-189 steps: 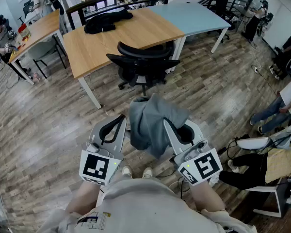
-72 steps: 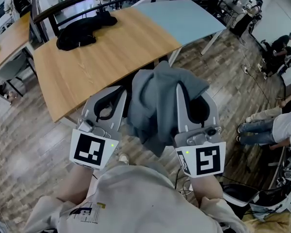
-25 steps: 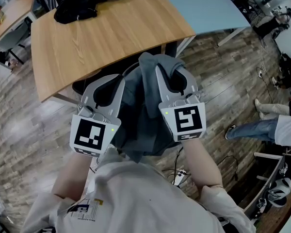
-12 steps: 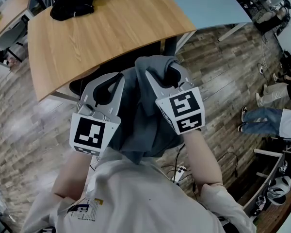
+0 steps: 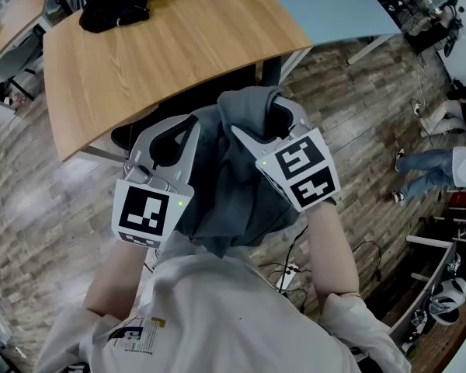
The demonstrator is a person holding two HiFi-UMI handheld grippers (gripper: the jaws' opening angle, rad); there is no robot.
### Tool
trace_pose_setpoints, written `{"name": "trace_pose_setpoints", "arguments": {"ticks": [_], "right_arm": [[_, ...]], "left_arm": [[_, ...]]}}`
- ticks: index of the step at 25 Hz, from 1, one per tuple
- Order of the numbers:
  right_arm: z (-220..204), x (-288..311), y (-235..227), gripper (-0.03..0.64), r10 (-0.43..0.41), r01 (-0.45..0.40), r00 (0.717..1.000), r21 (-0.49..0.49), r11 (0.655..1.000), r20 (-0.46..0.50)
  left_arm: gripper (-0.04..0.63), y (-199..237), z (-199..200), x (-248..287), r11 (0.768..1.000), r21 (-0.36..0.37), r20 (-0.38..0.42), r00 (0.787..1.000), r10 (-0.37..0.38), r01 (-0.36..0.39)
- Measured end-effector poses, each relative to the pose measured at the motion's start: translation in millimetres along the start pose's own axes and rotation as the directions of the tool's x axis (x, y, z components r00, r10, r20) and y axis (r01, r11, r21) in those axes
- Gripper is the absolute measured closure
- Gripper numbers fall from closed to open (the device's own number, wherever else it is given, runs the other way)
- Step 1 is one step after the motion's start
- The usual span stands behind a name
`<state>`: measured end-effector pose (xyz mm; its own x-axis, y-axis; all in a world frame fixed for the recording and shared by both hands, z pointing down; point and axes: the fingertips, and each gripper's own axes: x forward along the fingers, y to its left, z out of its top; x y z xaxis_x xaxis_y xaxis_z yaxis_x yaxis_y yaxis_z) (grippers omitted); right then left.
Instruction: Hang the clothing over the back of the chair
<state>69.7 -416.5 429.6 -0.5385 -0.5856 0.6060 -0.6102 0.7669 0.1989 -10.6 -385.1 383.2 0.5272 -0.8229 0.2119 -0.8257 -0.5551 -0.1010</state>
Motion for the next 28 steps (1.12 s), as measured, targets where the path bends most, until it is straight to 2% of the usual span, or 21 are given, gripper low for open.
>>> {"name": "trace_pose_setpoints", "arguments": {"ticks": [6,17,24,28], "right_arm": [[5.3,-19.5,5.3,0.289,-0.005,0.004,0.999,0.019,1.0,0.031],[13.6,-53.8,22.9,0.289,-0.063,0.059,0.994,0.046,0.997,0.084],[37.7,-89.1,30.6,0.358,-0.146,0.132,0.972,0.089,0.987,0.184],[49.9,-108.6,37.2,0.385,-0.203,0.19,0.953,0.076,0.979,0.227]], "left_arm": [[0.595,-4.2,1.1,-9.3,1.0,0.009,0.0,1.0,-0.015,0.015],[0.595,-14.8,18.1,-35.5,0.999,0.037,0.034,0.999,-0.033,0.031],[0.595,-18.6,38.8,-60.3,0.998,0.051,0.071,0.997,-0.039,0.035],[0.595,-19.0,52.7,-72.5,0.996,0.078,0.105,0.994,-0.043,0.035]]}}
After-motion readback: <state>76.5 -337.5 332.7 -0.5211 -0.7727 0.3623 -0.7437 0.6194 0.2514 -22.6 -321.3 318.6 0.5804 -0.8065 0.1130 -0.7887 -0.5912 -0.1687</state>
